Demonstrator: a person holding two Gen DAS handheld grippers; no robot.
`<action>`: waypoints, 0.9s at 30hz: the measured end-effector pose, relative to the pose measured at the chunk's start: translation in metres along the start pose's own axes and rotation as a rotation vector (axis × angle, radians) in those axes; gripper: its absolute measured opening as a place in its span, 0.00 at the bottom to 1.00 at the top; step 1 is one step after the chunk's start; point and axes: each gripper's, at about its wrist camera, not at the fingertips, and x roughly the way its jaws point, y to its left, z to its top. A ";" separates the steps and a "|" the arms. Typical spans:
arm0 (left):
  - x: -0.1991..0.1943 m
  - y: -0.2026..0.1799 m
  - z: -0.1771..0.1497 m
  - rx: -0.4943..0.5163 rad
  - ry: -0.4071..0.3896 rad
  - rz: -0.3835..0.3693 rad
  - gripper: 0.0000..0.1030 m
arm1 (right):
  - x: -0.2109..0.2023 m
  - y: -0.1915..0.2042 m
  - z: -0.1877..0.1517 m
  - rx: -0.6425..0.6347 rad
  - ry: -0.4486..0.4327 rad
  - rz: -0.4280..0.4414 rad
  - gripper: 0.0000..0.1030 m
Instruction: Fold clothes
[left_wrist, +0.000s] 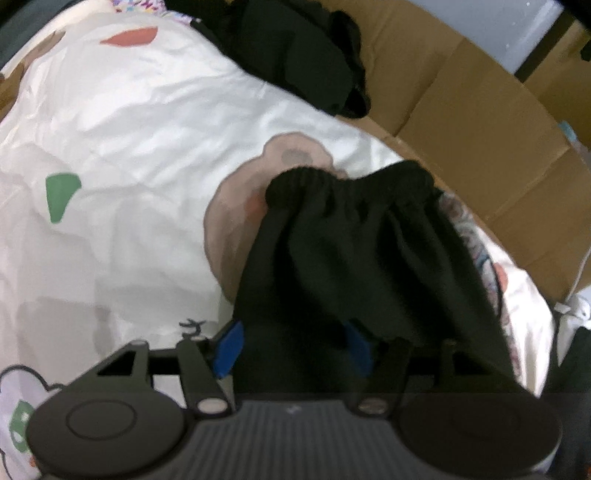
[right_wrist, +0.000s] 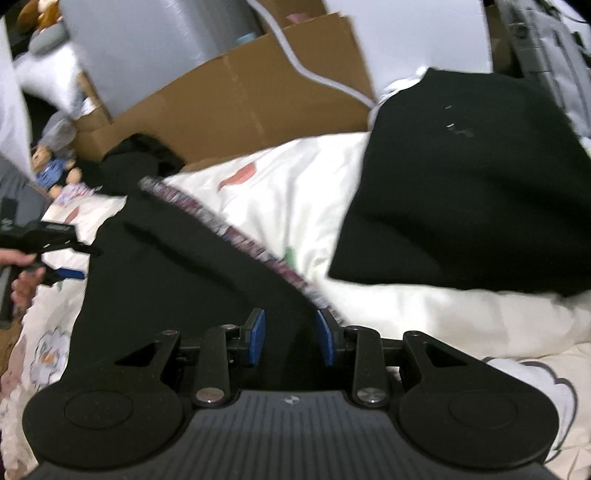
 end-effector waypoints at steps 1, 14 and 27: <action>0.003 0.000 -0.001 -0.005 0.001 0.001 0.62 | 0.004 0.001 -0.001 -0.009 0.025 -0.002 0.33; -0.002 -0.003 0.000 0.094 -0.015 0.038 0.13 | 0.019 -0.008 -0.008 0.029 0.138 -0.058 0.33; -0.081 0.014 -0.004 0.007 -0.049 0.040 0.31 | -0.004 -0.020 0.000 0.103 0.049 -0.032 0.34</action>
